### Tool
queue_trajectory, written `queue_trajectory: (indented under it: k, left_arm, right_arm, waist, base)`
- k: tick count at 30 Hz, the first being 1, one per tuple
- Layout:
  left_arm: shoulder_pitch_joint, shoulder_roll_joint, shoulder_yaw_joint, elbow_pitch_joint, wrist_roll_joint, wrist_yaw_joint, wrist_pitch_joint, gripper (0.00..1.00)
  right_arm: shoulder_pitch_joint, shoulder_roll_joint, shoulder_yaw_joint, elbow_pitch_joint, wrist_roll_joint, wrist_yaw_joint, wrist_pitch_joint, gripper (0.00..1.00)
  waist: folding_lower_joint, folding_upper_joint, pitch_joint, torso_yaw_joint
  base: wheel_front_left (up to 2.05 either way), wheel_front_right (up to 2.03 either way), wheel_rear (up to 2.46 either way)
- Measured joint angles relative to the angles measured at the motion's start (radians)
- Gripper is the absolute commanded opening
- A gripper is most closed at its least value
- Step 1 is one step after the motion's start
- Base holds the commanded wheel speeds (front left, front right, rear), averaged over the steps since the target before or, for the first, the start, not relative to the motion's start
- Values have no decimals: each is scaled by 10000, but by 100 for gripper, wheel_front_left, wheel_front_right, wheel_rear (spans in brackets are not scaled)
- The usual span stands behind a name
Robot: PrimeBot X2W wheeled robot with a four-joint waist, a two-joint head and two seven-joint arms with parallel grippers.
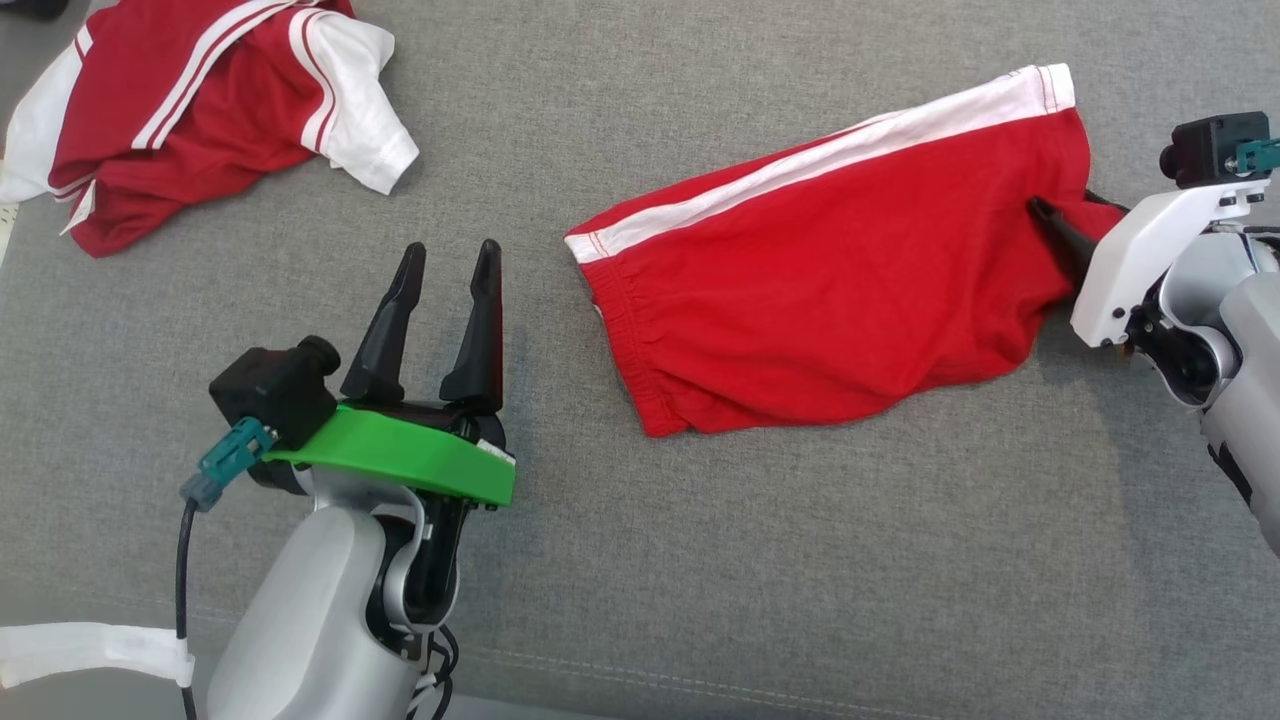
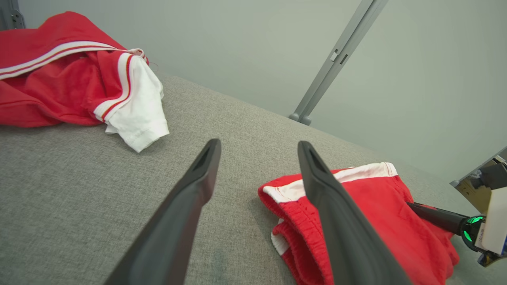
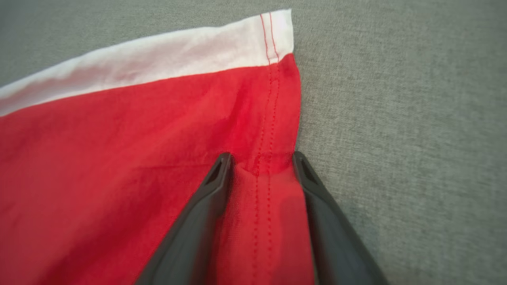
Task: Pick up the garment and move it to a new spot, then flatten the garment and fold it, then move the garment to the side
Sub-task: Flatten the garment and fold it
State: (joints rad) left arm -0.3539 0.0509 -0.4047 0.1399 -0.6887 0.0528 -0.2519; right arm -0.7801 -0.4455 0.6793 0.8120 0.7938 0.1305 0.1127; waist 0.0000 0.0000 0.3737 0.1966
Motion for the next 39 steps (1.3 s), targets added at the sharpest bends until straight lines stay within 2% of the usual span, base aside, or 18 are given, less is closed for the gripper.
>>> queue_trajectory:
  k: [3,6,18,28,39]
  left_arm:
    - [151,0,127,-138,90,0,0,100]
    - [222,0,167,-213,155,0,0,100]
    - [810,0,587,-489,372,0,0,100]
    - [1147,8,823,-706,516,-2,0,100]
    - [1378,42,934,-940,775,-2,0,100]
  right_arm:
    - [7,40,138,-102,146,0,73,34]
    - [46,52,209,-182,198,0,75,0]
    - [604,42,387,-389,830,2,-418,0]
    - [1523,73,117,-608,1361,2,-1582,0]
    - [2258,380,-119,-571,1578,2,-2803,0]
  waist:
    - [0,0,-27,7]
    - [0,0,-50,-2]
    - [0,0,-375,-429]
    - [0,0,-606,-1054]
    - [0,0,-863,-1855]
  base:
    - [0,0,0]
    - [0,0,0]
    - [0,0,0]
    - [0,0,0]
    - [0,0,0]
